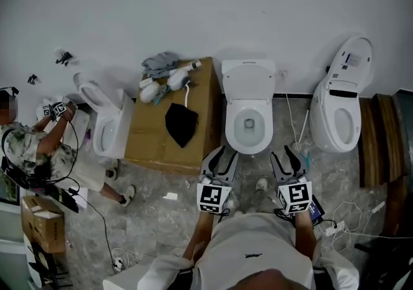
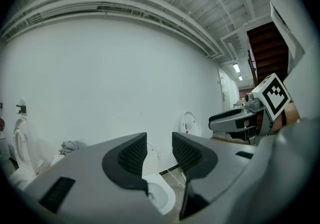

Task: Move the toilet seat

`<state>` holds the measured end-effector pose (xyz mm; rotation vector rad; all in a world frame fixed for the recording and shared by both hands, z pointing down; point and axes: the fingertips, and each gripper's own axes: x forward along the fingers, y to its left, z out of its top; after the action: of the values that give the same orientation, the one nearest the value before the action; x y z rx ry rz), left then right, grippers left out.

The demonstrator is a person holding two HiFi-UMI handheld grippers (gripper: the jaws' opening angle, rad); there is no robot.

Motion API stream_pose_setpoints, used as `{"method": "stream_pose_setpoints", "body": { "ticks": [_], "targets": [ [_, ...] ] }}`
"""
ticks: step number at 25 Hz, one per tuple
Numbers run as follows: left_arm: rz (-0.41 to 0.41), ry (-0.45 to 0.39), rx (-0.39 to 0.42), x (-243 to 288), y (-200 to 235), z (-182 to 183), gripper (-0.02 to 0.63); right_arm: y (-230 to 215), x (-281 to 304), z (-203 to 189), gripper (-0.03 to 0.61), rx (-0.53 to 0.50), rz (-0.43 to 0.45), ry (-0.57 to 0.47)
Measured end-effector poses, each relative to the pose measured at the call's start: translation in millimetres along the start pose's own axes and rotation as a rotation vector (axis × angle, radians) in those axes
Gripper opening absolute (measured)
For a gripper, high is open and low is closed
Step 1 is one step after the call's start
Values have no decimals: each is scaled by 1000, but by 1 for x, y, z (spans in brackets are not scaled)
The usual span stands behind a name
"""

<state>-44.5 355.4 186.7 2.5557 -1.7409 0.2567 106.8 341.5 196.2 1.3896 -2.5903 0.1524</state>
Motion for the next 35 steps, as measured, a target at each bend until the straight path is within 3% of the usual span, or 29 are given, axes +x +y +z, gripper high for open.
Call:
{"method": "stream_pose_setpoints", "body": {
  "ticks": [18, 26, 35],
  "targets": [
    [100, 35, 15, 126, 11, 22, 166, -102, 92, 16, 199, 20, 109, -7],
    [119, 58, 19, 156, 19, 22, 166, -119, 122, 19, 199, 35, 142, 3],
    [101, 80, -25, 184, 50, -7, 166, -121, 166, -2, 199, 71, 137, 58]
  ]
}}
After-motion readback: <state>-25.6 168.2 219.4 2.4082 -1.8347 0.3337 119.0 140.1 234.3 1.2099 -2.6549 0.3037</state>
